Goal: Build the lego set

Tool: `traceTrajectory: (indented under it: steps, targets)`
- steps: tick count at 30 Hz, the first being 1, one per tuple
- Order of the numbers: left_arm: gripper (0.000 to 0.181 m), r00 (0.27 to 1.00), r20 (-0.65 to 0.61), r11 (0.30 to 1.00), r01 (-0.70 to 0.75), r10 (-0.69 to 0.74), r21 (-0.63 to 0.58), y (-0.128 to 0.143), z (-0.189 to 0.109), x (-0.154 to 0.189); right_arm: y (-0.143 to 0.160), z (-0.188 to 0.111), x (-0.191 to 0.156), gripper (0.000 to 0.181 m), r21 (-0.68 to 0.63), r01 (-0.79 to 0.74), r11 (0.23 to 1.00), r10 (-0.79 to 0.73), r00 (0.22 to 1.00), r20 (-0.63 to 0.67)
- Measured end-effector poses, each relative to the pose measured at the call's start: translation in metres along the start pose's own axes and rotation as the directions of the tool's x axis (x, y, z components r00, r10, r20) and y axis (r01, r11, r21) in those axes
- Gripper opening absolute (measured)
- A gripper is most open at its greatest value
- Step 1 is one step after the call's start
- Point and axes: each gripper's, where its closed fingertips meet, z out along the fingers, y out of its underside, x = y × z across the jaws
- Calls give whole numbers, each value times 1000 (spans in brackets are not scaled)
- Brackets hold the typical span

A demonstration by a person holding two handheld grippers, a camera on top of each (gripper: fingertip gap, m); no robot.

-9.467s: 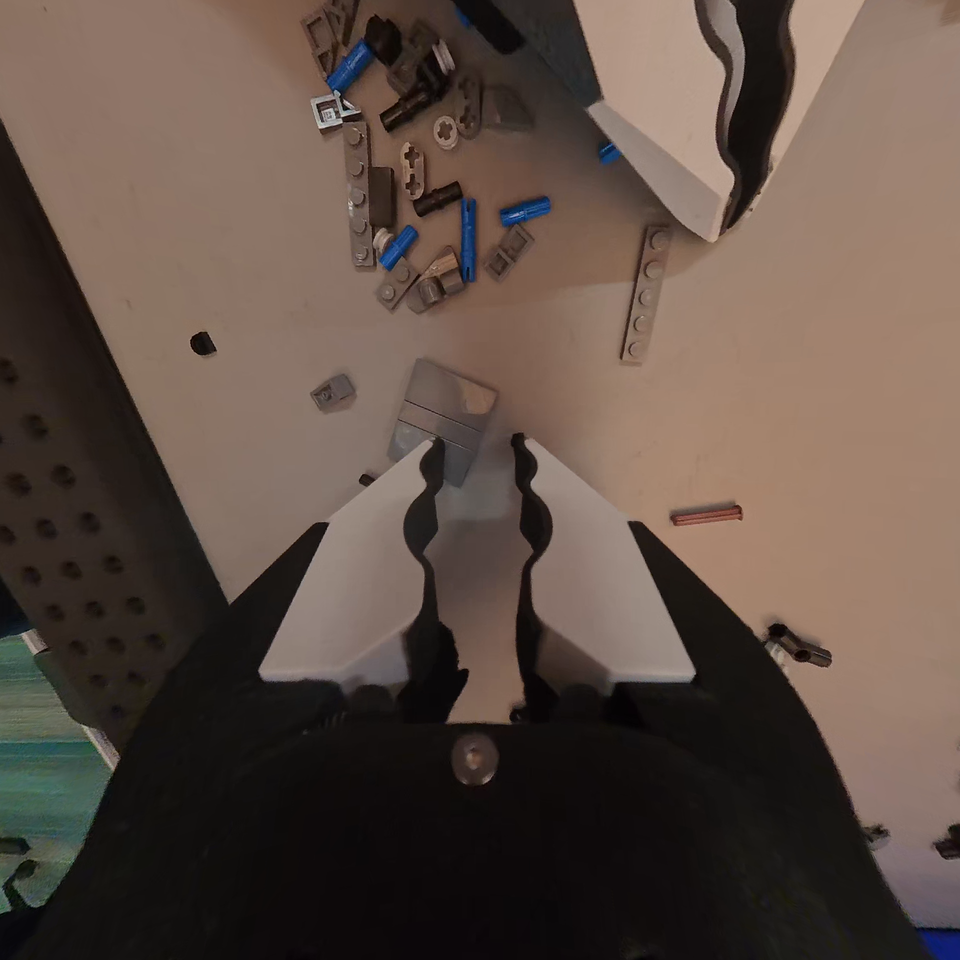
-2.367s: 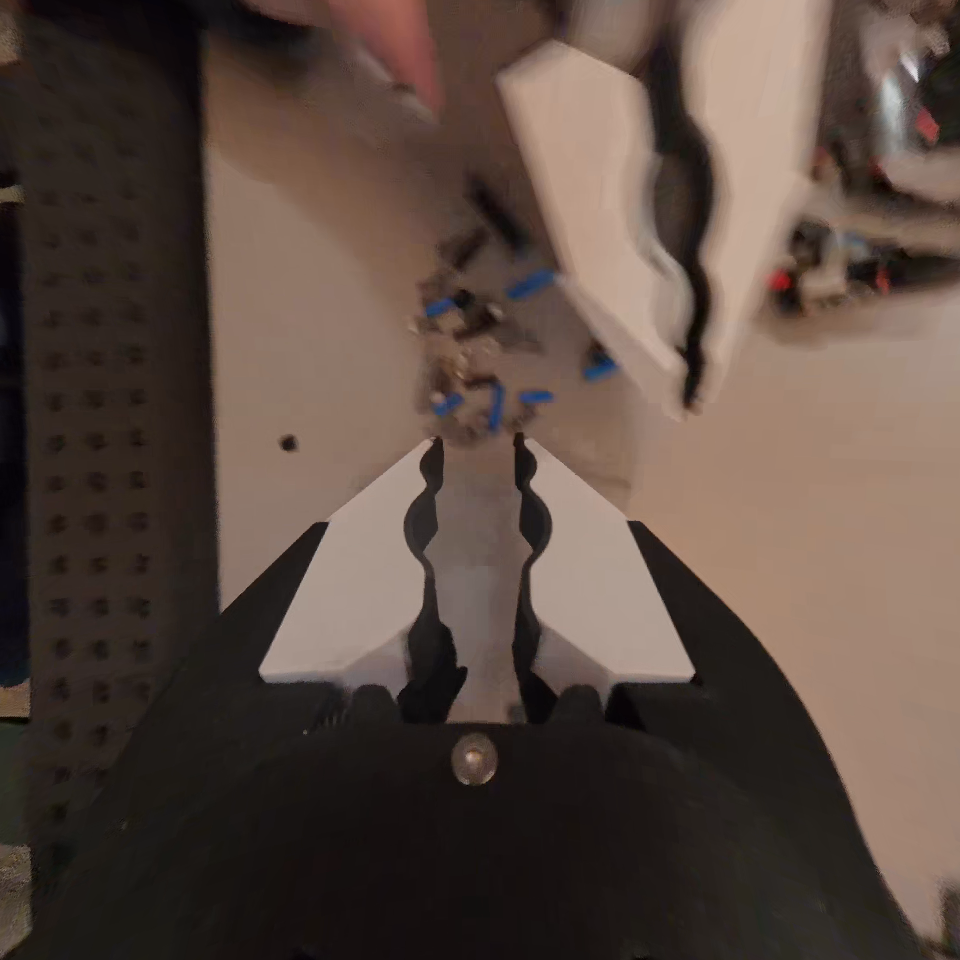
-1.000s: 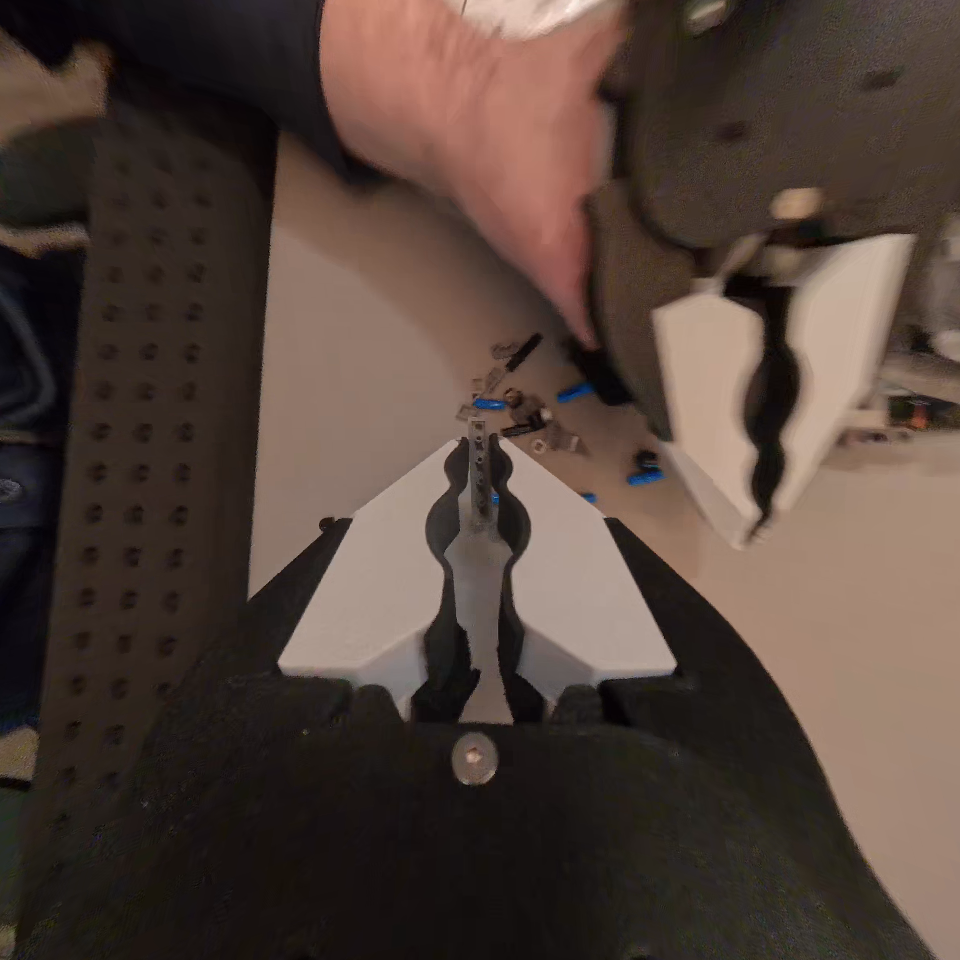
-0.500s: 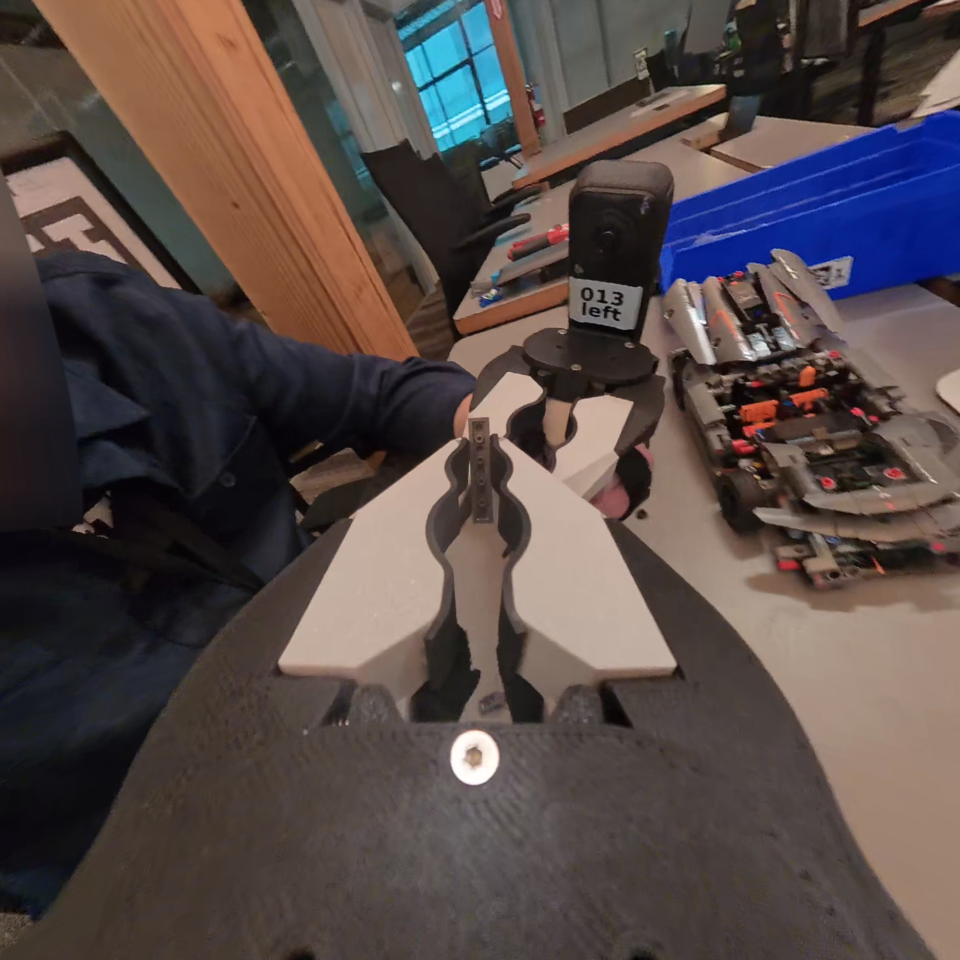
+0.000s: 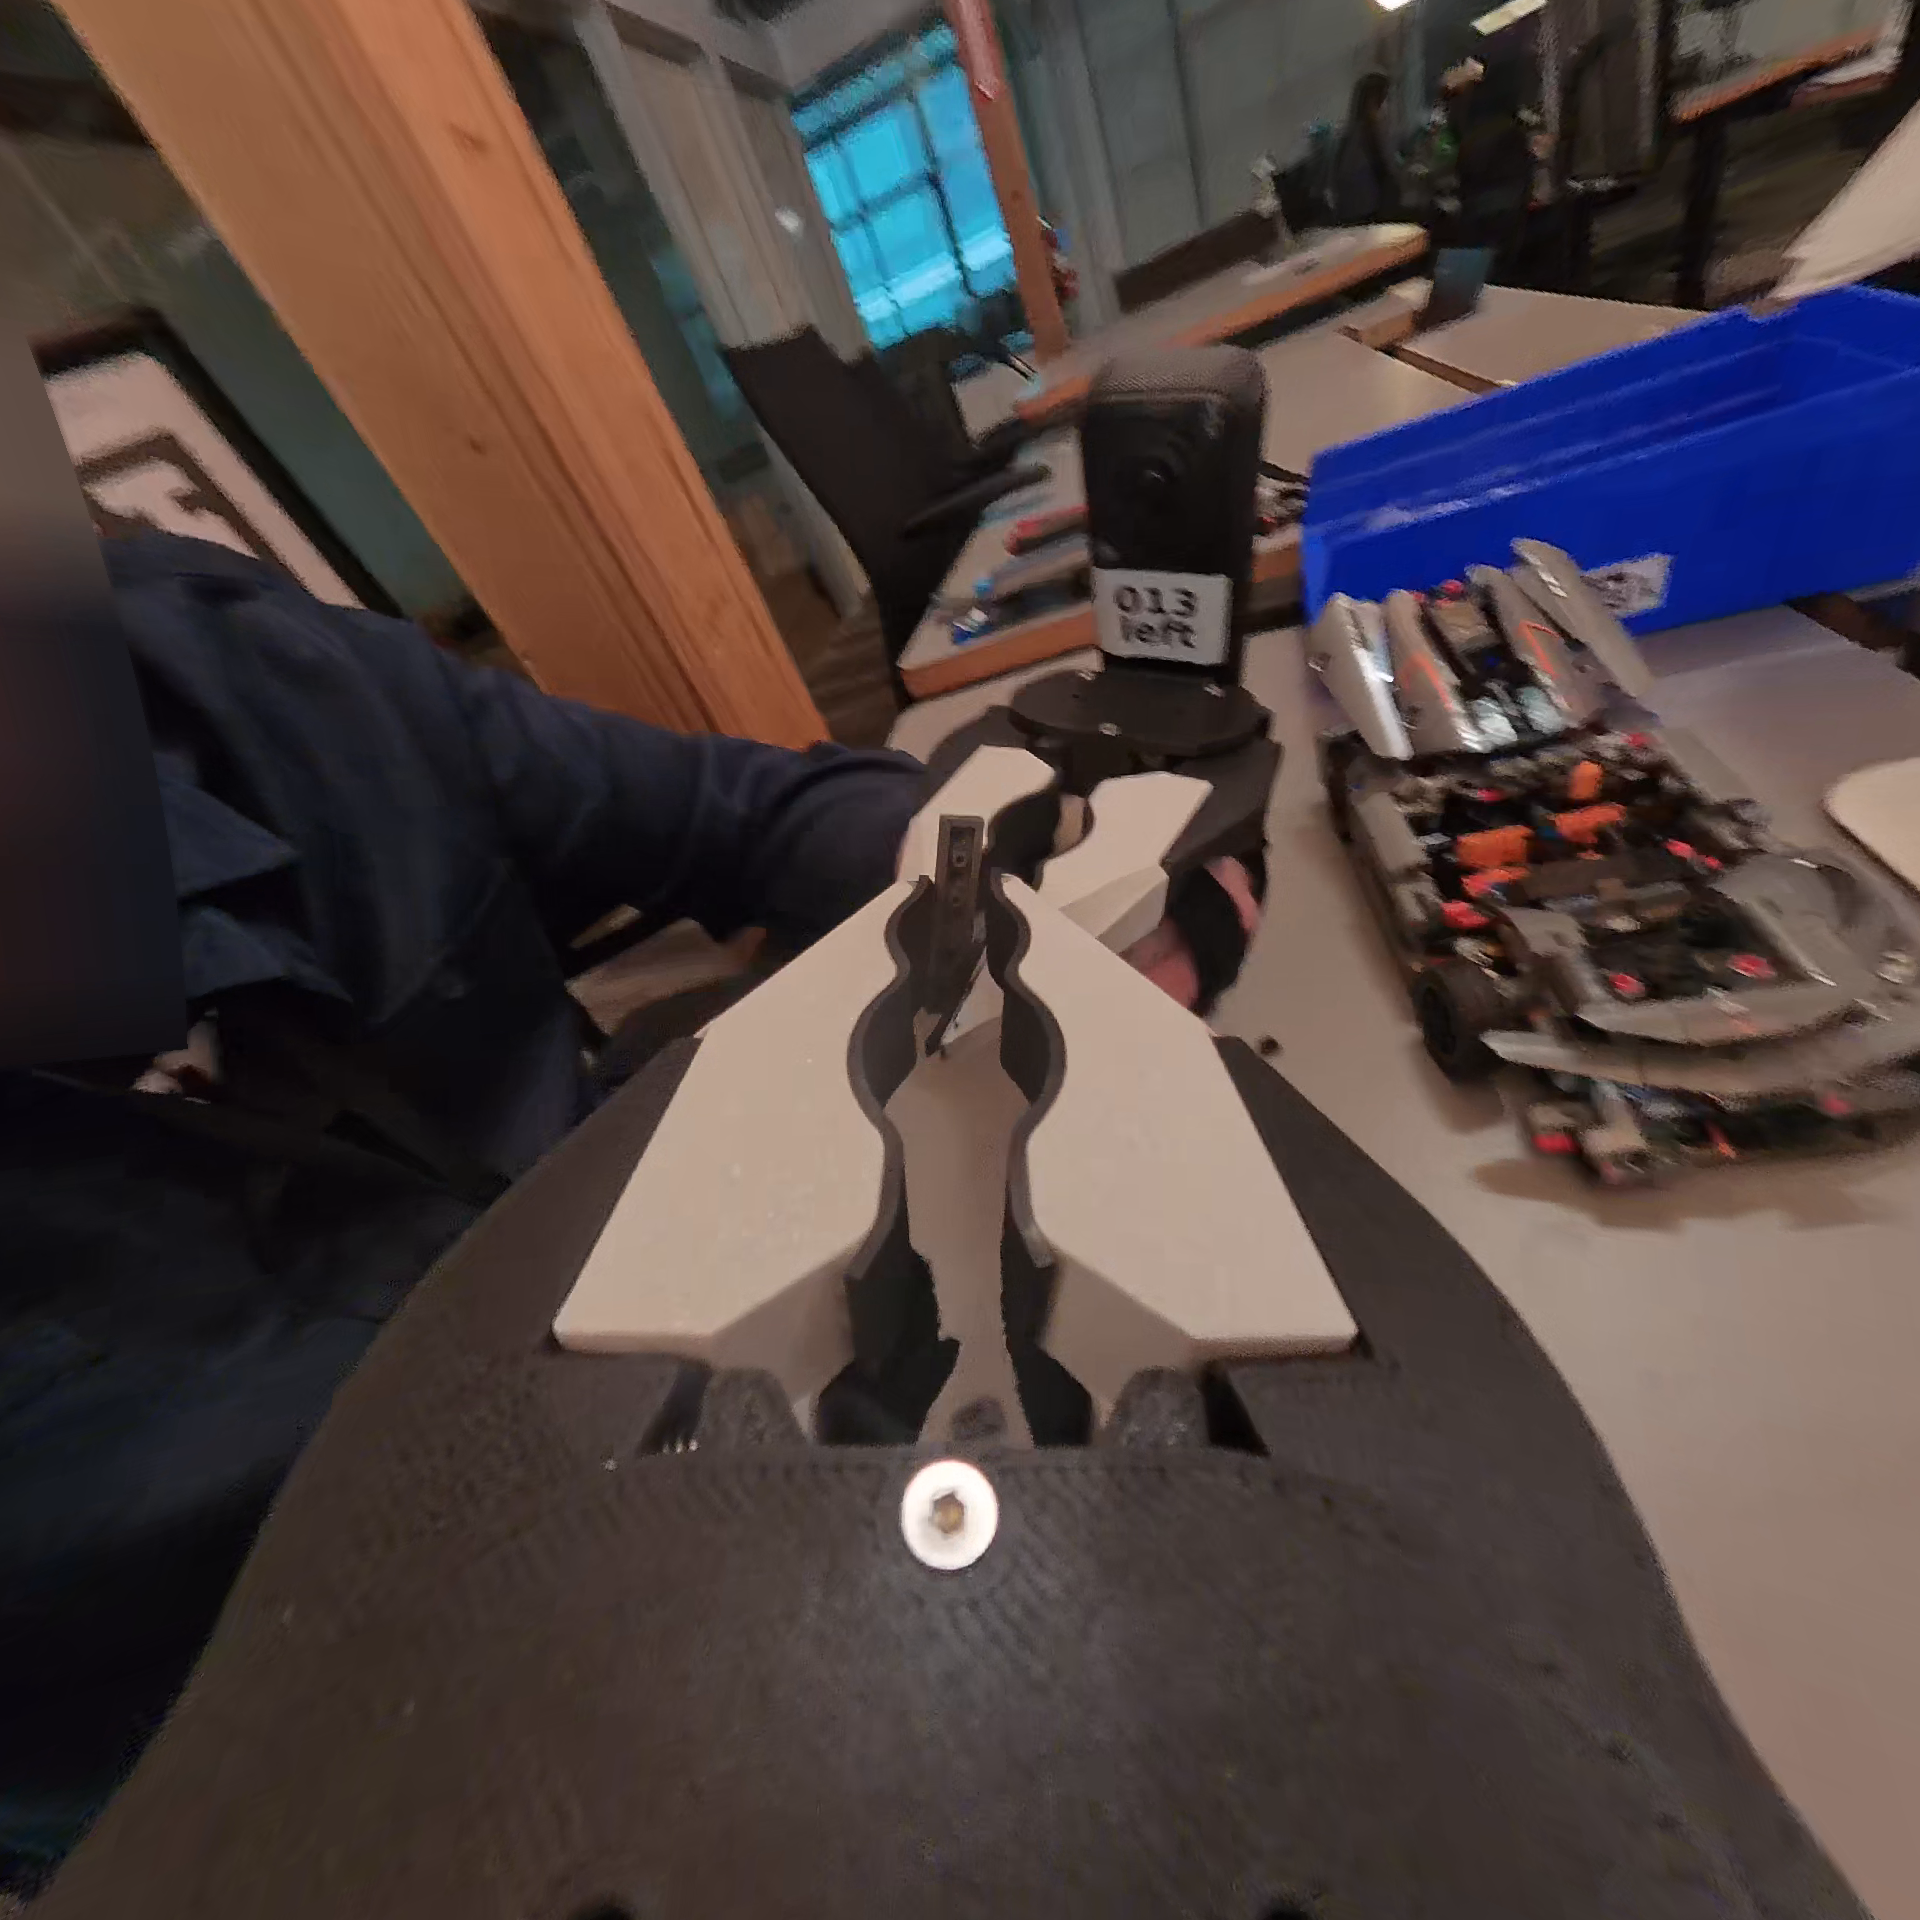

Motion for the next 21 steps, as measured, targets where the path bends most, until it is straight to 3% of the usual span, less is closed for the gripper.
traceTrajectory:
  steps: [5, 8, 13, 18, 21]
  targets:
    - [5, 981, 191, 996, -22, 37, -81, 9, -6, -29, 11, -5, 18, 17, -125, 61, 990, -82, 981, -176]
    - [5, 957, 281, 989, -38, 77, -142, 18, -7, -42, 14, -6, 29, 12, -179, 117, 977, -165, 945, -281]
    - [5, 929, 341, 972, -66, 142, -226, 29, -6, -51, 24, -8, 37, 1, -262, 124, 957, -209, 922, -325]
    - [4, 919, 369, 973, -55, 138, -226, 32, -8, -58, 27, -14, 43, 0, -233, 16, 972, -94, 939, -330]
    - [20, 914, 384, 943, 2, 134, -333, 52, -7, -65, 35, -27, 59, 0, -197, -100, 975, 22, 930, -367]
